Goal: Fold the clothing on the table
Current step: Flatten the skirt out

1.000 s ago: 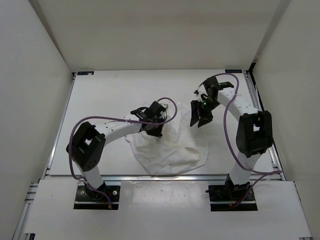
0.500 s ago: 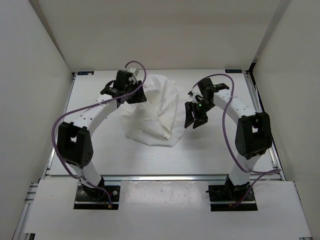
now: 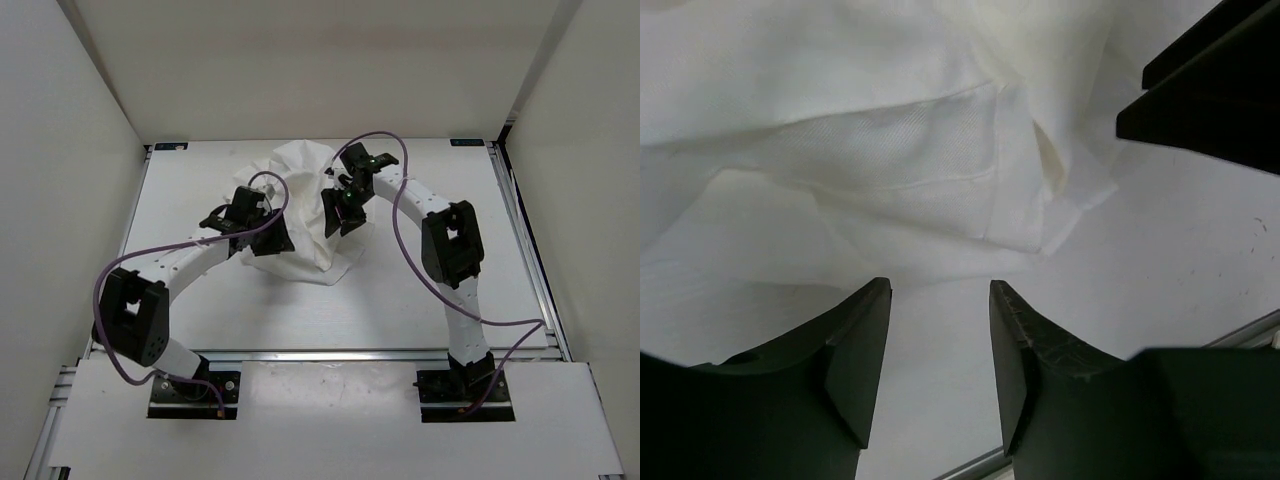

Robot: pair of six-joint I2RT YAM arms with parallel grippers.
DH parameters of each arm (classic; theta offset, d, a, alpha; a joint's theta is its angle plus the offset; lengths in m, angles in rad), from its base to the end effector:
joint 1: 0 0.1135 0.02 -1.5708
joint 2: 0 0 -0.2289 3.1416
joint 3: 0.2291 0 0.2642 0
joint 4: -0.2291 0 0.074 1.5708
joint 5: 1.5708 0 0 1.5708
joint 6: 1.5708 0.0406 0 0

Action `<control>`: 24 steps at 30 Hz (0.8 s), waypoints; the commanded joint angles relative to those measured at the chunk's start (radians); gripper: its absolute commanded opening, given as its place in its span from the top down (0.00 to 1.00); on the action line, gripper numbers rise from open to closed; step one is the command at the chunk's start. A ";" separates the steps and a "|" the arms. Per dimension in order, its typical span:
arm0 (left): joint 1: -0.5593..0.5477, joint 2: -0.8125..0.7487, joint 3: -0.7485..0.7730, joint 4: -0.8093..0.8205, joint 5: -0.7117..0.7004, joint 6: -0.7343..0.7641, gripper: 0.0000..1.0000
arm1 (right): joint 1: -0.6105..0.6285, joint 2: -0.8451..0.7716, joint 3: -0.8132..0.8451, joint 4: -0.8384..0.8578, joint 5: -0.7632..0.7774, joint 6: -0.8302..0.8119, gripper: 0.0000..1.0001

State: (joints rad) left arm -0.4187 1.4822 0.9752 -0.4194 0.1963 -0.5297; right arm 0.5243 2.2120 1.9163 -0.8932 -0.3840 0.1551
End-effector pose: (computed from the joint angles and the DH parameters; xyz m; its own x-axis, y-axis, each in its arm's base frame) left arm 0.2911 -0.1382 0.1780 -0.8859 -0.1482 -0.4396 0.0675 0.8964 -0.4381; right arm 0.3925 0.2445 0.1758 -0.8840 -0.3458 -0.3145 -0.4539 0.7957 0.4010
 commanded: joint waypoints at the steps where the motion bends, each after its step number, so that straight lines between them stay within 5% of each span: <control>1: -0.051 0.030 0.100 0.047 -0.050 -0.023 0.45 | -0.001 -0.014 0.036 -0.027 -0.003 0.026 0.42; 8: -0.268 0.203 0.427 -0.151 -0.363 0.069 0.44 | -0.035 -0.081 -0.043 -0.007 0.028 0.056 0.42; 16: -0.425 0.340 0.507 -0.255 -0.595 0.148 0.42 | -0.150 -0.191 -0.160 -0.033 0.181 0.106 0.42; 24: -0.502 0.415 0.522 -0.254 -0.725 0.177 0.41 | -0.340 -0.419 -0.457 0.142 0.070 0.189 0.42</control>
State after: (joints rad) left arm -0.8997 1.9034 1.4517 -0.6518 -0.4065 -0.3820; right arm 0.2100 1.8694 1.5089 -0.8215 -0.2752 0.3080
